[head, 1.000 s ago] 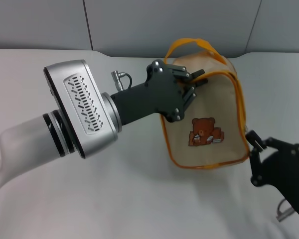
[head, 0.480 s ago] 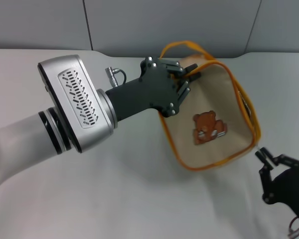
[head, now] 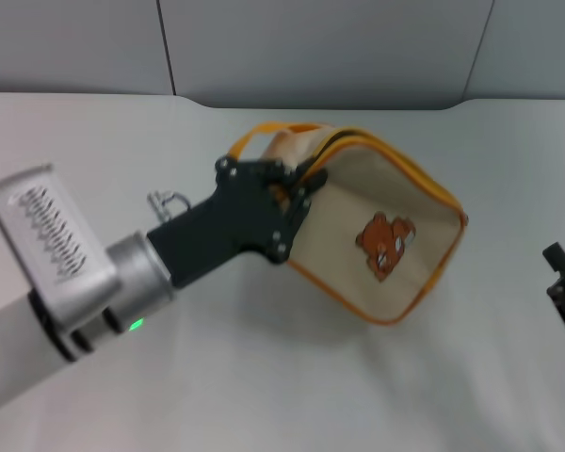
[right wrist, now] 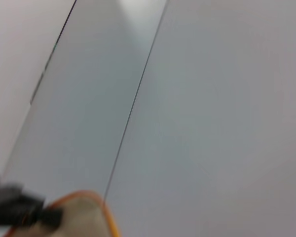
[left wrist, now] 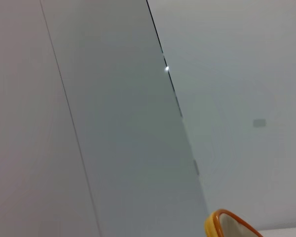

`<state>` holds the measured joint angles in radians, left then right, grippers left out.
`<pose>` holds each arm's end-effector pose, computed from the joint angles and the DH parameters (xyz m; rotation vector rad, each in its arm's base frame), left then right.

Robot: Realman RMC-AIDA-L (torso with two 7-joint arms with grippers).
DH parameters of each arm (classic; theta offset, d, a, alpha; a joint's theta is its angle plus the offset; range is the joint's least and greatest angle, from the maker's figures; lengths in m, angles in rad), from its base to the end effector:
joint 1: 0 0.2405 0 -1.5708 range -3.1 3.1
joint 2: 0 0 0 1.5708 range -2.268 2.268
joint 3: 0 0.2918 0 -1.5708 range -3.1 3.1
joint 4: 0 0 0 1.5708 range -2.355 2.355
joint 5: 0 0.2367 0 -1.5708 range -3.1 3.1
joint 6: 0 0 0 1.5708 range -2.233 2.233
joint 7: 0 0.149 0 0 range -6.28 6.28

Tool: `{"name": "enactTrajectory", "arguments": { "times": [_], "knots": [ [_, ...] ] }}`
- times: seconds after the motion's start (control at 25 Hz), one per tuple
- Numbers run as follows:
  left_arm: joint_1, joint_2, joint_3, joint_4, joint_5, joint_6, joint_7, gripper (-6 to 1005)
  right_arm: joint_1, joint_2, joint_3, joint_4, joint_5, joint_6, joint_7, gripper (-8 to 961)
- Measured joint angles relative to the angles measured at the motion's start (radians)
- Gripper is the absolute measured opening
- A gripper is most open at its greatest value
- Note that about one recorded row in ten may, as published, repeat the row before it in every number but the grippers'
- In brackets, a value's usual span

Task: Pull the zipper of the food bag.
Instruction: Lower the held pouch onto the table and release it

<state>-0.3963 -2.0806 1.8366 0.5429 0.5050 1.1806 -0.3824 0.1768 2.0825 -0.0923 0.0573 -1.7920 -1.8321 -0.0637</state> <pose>-0.2398 0.3479 -0.1087 -2.3077 0.0864 -0.9621 0.3680 0.2038 -0.0469 -1.7583 0.0062 0.8409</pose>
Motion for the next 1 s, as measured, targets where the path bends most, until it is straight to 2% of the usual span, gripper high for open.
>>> {"name": "enactTrajectory", "arguments": {
  "times": [0.08,0.24,0.28,0.4,0.52,0.6,0.72,0.8,1.0],
  "knots": [
    [0.001,0.0,0.005,-0.045,-0.007,0.044,-0.01,59,0.017,0.0,-0.004,-0.058,-0.002,-0.015,0.144,370],
    [0.039,0.001,0.013,-0.054,0.002,0.078,-0.024,59,0.061,-0.002,-0.034,-0.169,-0.012,-0.025,0.356,477],
    [0.048,0.002,0.015,-0.055,0.005,0.095,-0.024,59,0.068,-0.002,-0.042,-0.183,-0.012,-0.025,0.381,534],
    [0.088,0.007,0.005,-0.05,0.004,0.158,-0.023,167,0.099,-0.002,-0.08,-0.207,-0.015,-0.025,0.434,703],
    [0.113,0.013,-0.014,-0.039,0.004,0.204,-0.025,276,0.113,-0.003,-0.097,-0.208,-0.02,-0.022,0.444,742],
    [0.13,0.027,-0.033,-0.032,0.005,0.257,-0.038,363,0.122,-0.003,-0.112,-0.21,-0.023,-0.018,0.452,769],
    [0.14,0.058,-0.041,-0.034,0.006,0.317,-0.08,493,0.131,-0.003,-0.13,-0.224,-0.024,-0.013,0.473,795],
    [0.136,0.088,-0.043,-0.047,0.02,0.366,-0.142,572,0.134,-0.003,-0.134,-0.232,-0.024,-0.012,0.49,795],
    [0.123,0.106,-0.048,-0.045,0.1,0.397,-0.216,749,0.146,-0.003,-0.195,-0.31,-0.059,-0.016,0.589,795]
  ]
}}
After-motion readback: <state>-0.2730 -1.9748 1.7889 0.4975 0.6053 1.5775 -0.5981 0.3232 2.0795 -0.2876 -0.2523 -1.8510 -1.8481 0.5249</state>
